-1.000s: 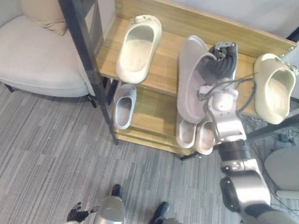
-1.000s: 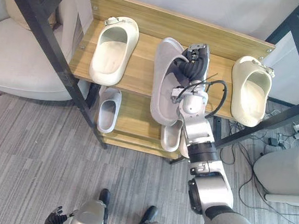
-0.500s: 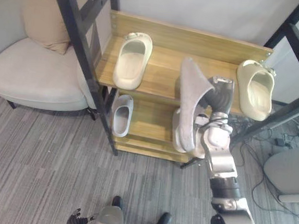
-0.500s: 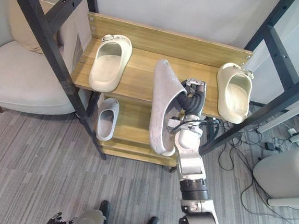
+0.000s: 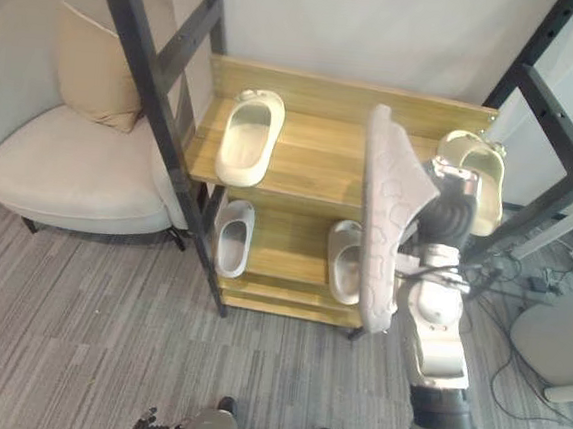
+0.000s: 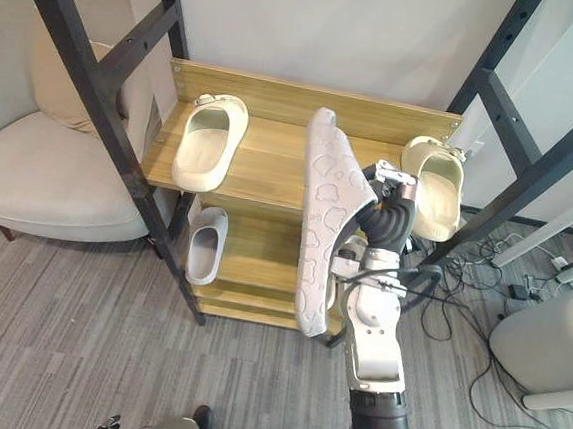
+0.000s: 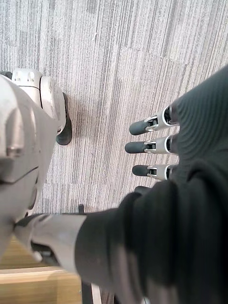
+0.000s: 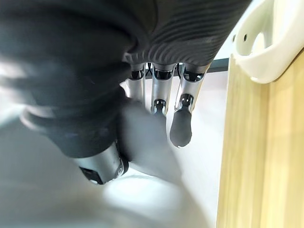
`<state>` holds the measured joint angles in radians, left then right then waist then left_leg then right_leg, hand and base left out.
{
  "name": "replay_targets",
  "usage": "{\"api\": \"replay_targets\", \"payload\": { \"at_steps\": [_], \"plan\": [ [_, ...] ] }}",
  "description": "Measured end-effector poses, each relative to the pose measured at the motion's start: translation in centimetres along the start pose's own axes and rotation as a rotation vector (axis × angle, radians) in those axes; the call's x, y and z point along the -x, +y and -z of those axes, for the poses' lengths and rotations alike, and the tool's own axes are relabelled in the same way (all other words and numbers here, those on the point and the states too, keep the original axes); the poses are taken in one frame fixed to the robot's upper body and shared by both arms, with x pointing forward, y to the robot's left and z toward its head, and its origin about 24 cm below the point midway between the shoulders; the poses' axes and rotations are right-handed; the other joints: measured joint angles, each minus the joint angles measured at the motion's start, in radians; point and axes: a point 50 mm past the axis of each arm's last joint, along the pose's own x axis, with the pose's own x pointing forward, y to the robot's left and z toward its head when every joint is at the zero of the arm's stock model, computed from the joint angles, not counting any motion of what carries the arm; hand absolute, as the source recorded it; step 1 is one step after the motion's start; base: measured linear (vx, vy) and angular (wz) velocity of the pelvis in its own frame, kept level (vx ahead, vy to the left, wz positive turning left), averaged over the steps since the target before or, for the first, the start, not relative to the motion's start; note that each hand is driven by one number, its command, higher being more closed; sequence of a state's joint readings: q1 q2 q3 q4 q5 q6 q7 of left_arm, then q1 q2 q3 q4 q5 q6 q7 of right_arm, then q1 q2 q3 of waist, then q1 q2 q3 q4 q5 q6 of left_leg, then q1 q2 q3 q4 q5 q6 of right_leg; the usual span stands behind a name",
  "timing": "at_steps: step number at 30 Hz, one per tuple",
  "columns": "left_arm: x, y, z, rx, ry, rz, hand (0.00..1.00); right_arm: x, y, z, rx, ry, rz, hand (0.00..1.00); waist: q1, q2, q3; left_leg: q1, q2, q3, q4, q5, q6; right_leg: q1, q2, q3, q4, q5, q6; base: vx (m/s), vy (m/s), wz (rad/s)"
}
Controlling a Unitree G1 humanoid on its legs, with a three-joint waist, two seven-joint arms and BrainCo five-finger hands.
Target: Organize the slippers on the shoe rack
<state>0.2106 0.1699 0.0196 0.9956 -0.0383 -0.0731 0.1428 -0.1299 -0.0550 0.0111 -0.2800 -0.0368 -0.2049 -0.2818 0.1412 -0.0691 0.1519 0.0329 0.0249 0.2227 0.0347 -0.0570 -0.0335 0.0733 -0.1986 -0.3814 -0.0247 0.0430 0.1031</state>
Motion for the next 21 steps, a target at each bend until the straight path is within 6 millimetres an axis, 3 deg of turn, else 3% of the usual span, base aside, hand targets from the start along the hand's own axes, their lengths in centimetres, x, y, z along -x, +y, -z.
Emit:
{"api": "replay_targets", "payload": {
  "at_steps": [5,10,17,19,21],
  "plan": [
    [0.0,0.0,0.2,-0.001,0.007,0.000,0.00,2.3,-0.3,0.8,0.010,0.072,-0.038,1.00,-0.021,0.004,-0.002,0.004,-0.002,0.009,-0.003,0.000,0.000,-0.003,-0.002,0.006,0.000,0.001,0.002,-0.01,-0.003,-0.05],
    [0.1,-0.4,0.6,-0.027,0.022,0.016,0.00,5.6,-1.3,2.6,0.050,0.220,-0.061,1.00,-0.033,0.029,-0.020,0.008,-0.004,0.012,-0.008,-0.001,0.000,-0.003,-0.006,0.010,-0.002,0.002,0.006,0.00,-0.001,-0.01],
    [0.1,-0.8,0.8,-0.059,0.032,0.034,0.00,10.4,-2.9,6.6,0.126,0.509,-0.061,1.00,-0.038,0.054,-0.031,0.016,-0.005,0.013,-0.010,-0.001,0.001,-0.010,-0.009,0.014,0.024,-0.014,0.011,0.00,-0.003,-0.01],
    [-0.2,-1.0,-0.1,-0.069,0.004,0.039,0.00,11.2,-3.0,7.8,0.143,0.581,-0.064,1.00,-0.040,0.062,-0.007,-0.043,0.004,0.012,0.097,-0.048,0.003,-0.074,-0.034,0.020,0.145,-0.066,0.010,-0.05,0.002,0.04],
    [-0.5,-1.3,-2.0,-0.069,-0.056,0.049,0.00,10.7,-3.0,8.5,0.161,0.592,-0.076,1.00,-0.046,0.085,0.041,-0.158,0.031,0.000,0.294,-0.129,0.011,-0.159,-0.055,0.030,0.293,-0.128,0.007,-0.12,0.009,0.10]
  ]
}}
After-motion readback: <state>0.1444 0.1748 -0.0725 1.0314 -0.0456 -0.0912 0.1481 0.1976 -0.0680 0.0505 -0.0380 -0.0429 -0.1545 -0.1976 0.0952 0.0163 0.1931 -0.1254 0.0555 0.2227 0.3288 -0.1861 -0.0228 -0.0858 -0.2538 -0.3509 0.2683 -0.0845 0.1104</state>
